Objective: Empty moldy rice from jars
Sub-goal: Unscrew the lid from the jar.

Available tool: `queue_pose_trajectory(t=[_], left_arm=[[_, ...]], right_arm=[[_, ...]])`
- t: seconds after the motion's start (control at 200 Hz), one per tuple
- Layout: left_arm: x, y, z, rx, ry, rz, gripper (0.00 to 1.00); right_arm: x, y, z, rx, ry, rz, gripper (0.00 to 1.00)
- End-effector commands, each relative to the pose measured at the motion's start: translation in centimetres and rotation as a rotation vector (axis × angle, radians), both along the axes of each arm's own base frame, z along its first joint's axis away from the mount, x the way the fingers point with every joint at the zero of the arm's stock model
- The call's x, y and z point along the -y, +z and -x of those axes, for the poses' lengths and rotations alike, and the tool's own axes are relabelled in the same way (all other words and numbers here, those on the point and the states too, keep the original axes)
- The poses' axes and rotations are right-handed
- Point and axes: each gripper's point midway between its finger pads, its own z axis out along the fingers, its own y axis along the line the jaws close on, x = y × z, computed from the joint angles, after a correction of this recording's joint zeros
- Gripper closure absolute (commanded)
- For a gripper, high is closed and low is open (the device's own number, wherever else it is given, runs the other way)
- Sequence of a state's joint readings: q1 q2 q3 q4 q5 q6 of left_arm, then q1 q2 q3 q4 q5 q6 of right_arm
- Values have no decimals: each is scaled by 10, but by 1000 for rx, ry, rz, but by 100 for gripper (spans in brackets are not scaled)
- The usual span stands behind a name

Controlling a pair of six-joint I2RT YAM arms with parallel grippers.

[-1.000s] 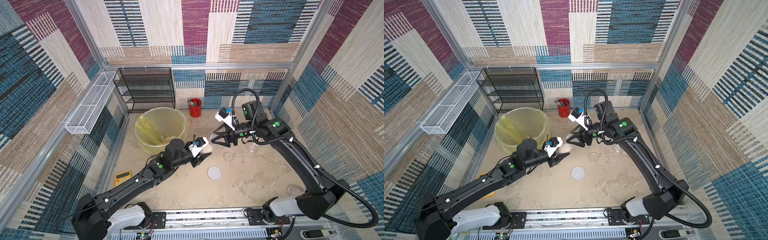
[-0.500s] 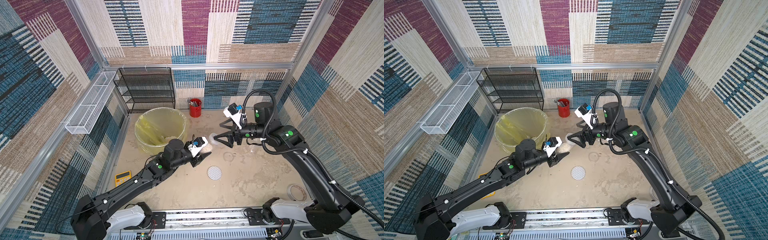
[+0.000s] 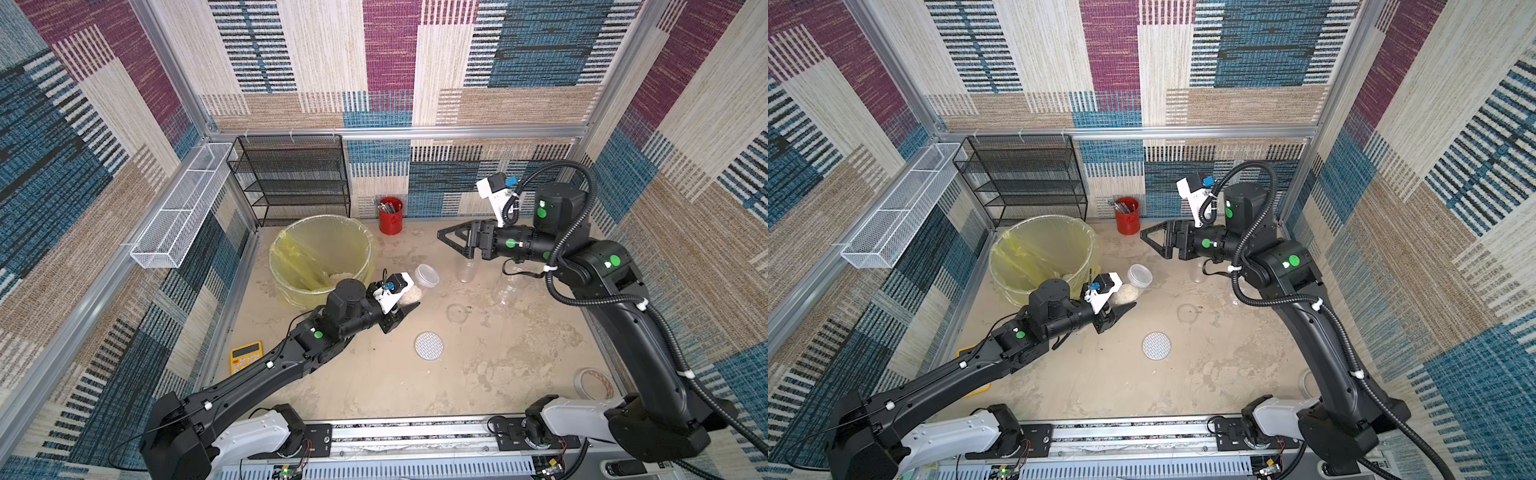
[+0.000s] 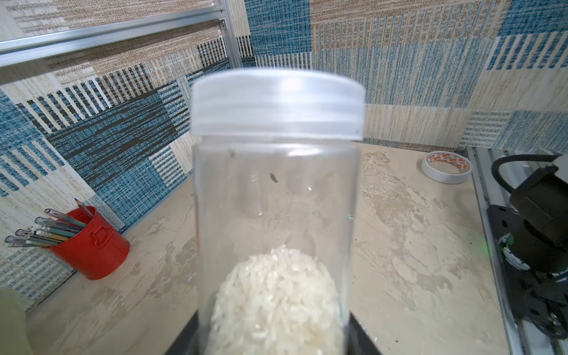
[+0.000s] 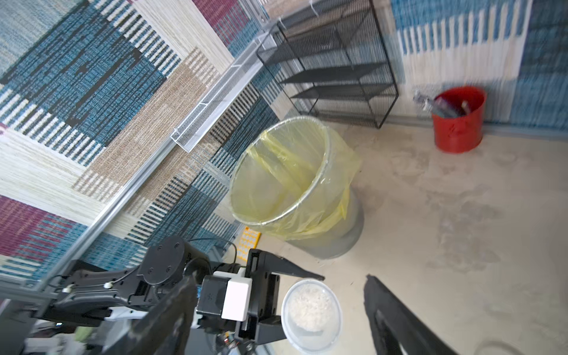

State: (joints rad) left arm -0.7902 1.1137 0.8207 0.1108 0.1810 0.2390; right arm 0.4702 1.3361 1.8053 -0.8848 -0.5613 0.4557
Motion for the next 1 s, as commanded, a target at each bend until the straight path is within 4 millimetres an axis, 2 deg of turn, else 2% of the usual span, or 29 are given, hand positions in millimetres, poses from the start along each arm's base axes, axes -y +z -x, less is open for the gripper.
queue_pose_trajectory(t=[0.0,0.2,0.325,0.431,0.711,0.996], left_arm=[[-4,7,-4,40,25,-10,88],[-7,4,-7,58,50,-7,88],[-8,1,-9,61,56,-15,89],[-8,3,-9,70,60,-4,89],[-9,1,-7,68,57,-10,89],[-6,-4,-9,60,51,-12,90]], right_arm=[[-3,-22,14,-286,-8,-30,15],[-15,-44,7,-450,3,-15,14],[-17,-47,6,-507,-4,-18,14],[-16,-49,2,-517,-27,6,14],[-17,-75,3,-573,-25,90,17],[-30,-88,6,-605,33,122,17]])
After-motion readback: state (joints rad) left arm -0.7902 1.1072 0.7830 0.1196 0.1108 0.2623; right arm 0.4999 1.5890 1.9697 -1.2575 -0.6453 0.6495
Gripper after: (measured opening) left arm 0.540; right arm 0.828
